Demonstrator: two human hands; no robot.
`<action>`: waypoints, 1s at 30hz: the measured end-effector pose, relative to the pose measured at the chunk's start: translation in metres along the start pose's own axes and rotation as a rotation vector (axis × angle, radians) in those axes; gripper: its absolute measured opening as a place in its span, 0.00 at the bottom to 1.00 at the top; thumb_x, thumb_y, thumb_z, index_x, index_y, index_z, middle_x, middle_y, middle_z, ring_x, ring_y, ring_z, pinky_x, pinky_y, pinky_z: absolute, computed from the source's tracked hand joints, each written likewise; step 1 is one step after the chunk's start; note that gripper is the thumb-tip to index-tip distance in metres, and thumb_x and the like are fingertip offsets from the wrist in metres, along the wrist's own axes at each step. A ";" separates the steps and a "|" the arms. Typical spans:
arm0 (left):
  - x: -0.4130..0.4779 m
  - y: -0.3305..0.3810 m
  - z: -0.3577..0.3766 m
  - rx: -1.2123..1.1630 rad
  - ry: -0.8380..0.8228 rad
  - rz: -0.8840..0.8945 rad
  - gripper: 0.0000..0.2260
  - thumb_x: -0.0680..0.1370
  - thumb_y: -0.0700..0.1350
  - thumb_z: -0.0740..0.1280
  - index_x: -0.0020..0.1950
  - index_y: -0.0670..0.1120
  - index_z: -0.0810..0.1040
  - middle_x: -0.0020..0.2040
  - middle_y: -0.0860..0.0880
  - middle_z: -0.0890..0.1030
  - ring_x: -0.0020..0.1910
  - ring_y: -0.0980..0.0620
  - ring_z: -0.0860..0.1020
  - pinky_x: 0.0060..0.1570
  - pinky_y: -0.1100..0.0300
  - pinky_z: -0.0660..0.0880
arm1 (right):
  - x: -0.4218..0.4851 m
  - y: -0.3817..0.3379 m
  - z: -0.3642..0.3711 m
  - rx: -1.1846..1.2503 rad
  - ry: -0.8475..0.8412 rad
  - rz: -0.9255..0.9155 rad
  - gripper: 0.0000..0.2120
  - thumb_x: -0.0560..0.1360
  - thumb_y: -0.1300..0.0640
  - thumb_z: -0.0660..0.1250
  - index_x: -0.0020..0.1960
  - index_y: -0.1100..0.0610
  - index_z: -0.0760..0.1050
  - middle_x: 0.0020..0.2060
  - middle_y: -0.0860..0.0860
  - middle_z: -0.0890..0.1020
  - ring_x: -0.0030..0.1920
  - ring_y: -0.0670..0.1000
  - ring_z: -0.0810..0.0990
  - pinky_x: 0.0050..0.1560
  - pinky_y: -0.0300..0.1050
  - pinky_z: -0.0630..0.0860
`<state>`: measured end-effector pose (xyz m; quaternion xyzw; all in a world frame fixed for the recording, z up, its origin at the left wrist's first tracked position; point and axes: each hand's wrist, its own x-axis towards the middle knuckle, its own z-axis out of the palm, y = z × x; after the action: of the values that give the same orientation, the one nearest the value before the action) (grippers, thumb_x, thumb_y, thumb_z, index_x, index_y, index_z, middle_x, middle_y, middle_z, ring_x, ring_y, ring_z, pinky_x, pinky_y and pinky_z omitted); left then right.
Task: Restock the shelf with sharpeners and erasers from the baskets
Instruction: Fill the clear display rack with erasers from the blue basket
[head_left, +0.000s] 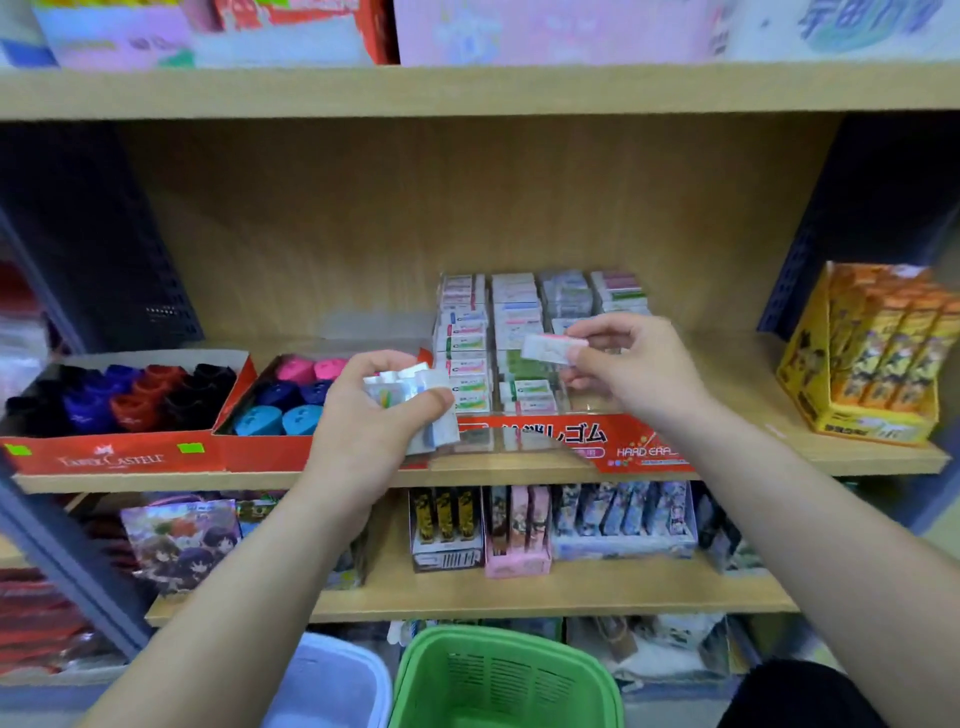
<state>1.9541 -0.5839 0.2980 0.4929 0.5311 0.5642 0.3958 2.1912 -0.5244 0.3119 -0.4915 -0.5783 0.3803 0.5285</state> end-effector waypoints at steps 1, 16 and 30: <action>0.004 0.001 0.001 0.009 0.004 0.002 0.16 0.73 0.41 0.77 0.57 0.51 0.78 0.50 0.49 0.86 0.42 0.54 0.86 0.40 0.59 0.80 | 0.009 0.001 0.001 -0.043 0.023 -0.004 0.08 0.76 0.69 0.70 0.48 0.58 0.80 0.46 0.60 0.82 0.36 0.53 0.86 0.43 0.50 0.85; 0.038 0.007 0.040 0.120 -0.062 0.018 0.21 0.62 0.58 0.79 0.51 0.63 0.77 0.61 0.48 0.82 0.58 0.44 0.82 0.56 0.42 0.80 | 0.029 0.007 -0.064 -0.535 -0.158 -0.086 0.02 0.72 0.56 0.77 0.43 0.53 0.84 0.37 0.49 0.86 0.39 0.47 0.84 0.45 0.42 0.79; 0.037 -0.007 0.048 -0.006 -0.070 -0.003 0.17 0.73 0.42 0.78 0.58 0.52 0.77 0.55 0.47 0.85 0.45 0.51 0.87 0.51 0.46 0.83 | 0.032 0.018 -0.054 -0.827 -0.271 -0.206 0.06 0.80 0.53 0.68 0.48 0.49 0.84 0.37 0.34 0.82 0.37 0.30 0.78 0.41 0.31 0.73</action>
<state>1.9928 -0.5373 0.2941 0.5103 0.5158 0.5479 0.4164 2.2491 -0.4935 0.3103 -0.5470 -0.7917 0.1237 0.2422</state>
